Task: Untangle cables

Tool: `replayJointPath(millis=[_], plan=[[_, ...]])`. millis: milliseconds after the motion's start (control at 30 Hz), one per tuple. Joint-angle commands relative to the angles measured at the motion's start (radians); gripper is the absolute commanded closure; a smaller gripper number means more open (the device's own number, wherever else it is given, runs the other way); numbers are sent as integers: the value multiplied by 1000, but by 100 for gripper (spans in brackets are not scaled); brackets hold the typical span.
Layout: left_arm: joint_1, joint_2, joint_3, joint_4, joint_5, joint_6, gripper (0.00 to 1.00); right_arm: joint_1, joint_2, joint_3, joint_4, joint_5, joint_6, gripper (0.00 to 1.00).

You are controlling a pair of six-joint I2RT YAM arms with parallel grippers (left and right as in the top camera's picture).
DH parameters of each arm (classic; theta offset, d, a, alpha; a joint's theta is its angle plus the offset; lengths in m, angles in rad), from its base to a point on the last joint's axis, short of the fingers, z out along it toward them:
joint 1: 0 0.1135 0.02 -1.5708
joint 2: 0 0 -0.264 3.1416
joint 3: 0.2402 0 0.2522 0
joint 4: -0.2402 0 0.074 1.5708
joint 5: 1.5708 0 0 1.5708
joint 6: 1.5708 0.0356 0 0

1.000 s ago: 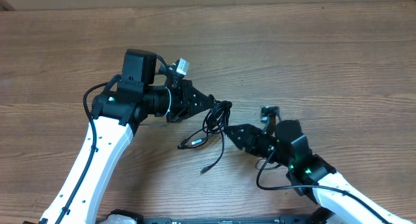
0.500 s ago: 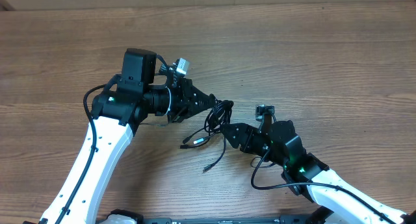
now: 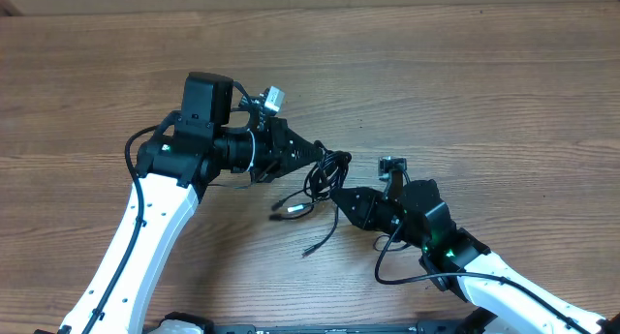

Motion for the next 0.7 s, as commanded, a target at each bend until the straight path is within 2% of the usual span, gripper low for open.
replayJointPath(millis=[0, 333, 500, 567, 667], plan=[[-3, -18, 16, 2, -12, 185, 96, 3, -1, 1, 13, -83, 4, 90], [-3, -18, 16, -42, -52, 347, 96, 3, -1, 1, 148, -270, 136, 93], [-3, -18, 16, -59, -53, 418, 96, 3, -1, 1, 139, -305, 185, 91], [-3, -18, 16, -61, -91, 423, 96, 3, -1, 1, 123, -313, 188, 91], [-3, -18, 16, -80, -255, 423, 96, 3, -1, 1, 79, -317, 220, 93]])
